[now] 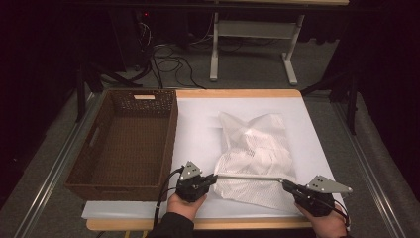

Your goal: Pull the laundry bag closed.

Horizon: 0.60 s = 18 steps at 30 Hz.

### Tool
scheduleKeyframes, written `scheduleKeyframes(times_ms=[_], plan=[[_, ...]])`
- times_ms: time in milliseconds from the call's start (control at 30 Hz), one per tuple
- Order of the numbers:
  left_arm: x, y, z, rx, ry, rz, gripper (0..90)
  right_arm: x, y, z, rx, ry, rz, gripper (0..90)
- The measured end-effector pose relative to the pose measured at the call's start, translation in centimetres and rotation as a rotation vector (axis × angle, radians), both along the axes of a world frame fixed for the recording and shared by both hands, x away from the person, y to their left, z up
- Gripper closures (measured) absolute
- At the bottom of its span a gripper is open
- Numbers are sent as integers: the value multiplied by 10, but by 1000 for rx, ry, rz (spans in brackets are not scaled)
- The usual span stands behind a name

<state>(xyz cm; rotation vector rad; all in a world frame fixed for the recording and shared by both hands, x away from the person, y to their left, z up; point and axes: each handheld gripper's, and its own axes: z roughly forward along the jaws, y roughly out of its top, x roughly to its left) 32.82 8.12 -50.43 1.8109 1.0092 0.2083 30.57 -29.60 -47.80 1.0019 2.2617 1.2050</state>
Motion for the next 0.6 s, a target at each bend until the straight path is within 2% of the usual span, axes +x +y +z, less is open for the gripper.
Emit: scheduleKeyframes(times_ms=[467,600], plan=[[0,1,-1,24,12,8,873,-1,-40,-3,-5,18,-85,877],[0,0,-1,34,15,4,874,-2,-51,-5,-7,40,-115,873]])
